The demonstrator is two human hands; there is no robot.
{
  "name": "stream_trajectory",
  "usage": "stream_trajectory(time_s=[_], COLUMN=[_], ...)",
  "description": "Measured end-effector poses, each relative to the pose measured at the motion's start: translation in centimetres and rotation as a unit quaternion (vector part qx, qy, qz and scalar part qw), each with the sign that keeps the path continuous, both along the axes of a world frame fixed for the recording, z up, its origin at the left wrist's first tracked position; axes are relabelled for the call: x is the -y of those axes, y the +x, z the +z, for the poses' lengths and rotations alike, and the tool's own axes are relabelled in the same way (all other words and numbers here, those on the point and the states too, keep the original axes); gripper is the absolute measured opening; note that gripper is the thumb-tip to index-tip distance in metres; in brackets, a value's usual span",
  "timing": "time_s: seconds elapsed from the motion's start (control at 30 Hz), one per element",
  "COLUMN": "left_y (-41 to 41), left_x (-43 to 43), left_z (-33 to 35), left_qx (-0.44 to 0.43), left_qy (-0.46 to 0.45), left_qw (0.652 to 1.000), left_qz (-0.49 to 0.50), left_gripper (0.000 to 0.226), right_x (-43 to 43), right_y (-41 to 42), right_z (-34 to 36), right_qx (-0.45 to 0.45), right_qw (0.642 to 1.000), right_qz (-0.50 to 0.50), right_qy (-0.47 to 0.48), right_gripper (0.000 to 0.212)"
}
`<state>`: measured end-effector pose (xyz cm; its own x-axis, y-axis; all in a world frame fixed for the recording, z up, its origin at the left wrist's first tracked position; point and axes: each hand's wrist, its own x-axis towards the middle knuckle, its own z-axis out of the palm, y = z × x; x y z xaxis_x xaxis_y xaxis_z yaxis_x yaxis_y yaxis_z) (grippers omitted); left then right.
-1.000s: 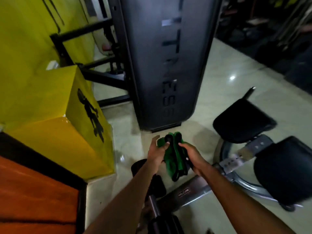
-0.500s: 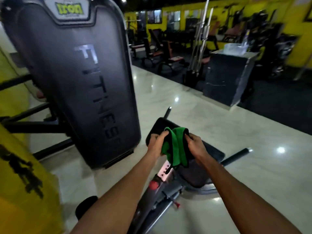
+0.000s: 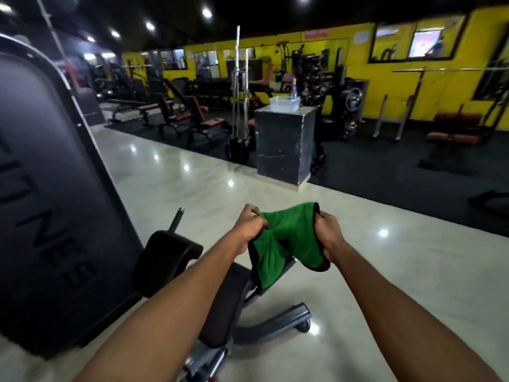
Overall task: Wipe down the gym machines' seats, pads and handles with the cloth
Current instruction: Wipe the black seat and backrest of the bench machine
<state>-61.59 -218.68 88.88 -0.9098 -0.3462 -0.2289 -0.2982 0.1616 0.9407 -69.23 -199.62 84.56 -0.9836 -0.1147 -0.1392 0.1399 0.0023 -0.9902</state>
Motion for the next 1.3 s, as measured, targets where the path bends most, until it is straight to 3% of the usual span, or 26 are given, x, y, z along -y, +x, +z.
stream_trajectory(time_s=[0.17, 0.23, 0.37, 0.5, 0.6, 0.7, 0.83, 1.0, 1.2, 1.3], left_y=[-8.0, -11.3, -18.8, -26.2, -31.6, -36.7, -44.1, -50.5, -55.7, -57.9], left_x=[-3.7, -4.8, -6.5, -6.9, -7.2, -7.4, -7.4, -7.3, -7.2, -6.3], left_z=[0.2, 0.2, 0.2, 0.0, 0.4, 0.5, -0.4, -1.1, 0.1, 0.5], left_qx=[0.017, 0.023, 0.027, -0.026, -0.061, -0.068, -0.061, -0.049, 0.003, -0.007], left_qy=[-0.033, -0.044, -0.047, 0.002, 0.053, 0.059, 0.053, -0.037, -0.009, -0.052], left_qw=[0.997, 0.990, 0.972, 0.978, 0.980, 0.985, 0.991, 0.997, 0.999, 0.997], left_qz=[-0.070, -0.134, -0.228, -0.205, -0.181, -0.145, -0.105, -0.054, -0.045, -0.058], left_gripper=[0.036, 0.031, 0.045, 0.030, 0.024, 0.026, 0.029, 0.043, 0.067, 0.052], right_x=[-5.4, -6.3, -6.5, -7.2, -9.1, -10.5, -11.0, -11.0, -8.7, -5.5], right_y=[-6.3, -9.0, -15.8, -22.1, -26.8, -31.6, -40.2, -51.1, -62.9, -67.0], right_z=[0.1, 0.7, 2.4, 4.4, 4.5, 3.3, 1.5, -0.7, 1.5, 2.5], right_qx=[0.007, 0.010, 0.004, 0.008, 0.038, 0.035, -0.007, -0.077, -0.160, -0.195], right_qw=[1.000, 1.000, 0.999, 0.994, 0.971, 0.955, 0.943, 0.974, 0.922, 0.897], right_qz=[-0.024, -0.011, 0.035, 0.060, 0.157, 0.230, 0.258, 0.191, 0.326, 0.370], right_qy=[0.012, 0.017, 0.036, 0.095, 0.175, 0.182, 0.211, 0.097, 0.136, 0.139], right_gripper=[0.024, 0.024, 0.030, 0.039, 0.058, 0.067, 0.043, 0.025, 0.023, 0.024])
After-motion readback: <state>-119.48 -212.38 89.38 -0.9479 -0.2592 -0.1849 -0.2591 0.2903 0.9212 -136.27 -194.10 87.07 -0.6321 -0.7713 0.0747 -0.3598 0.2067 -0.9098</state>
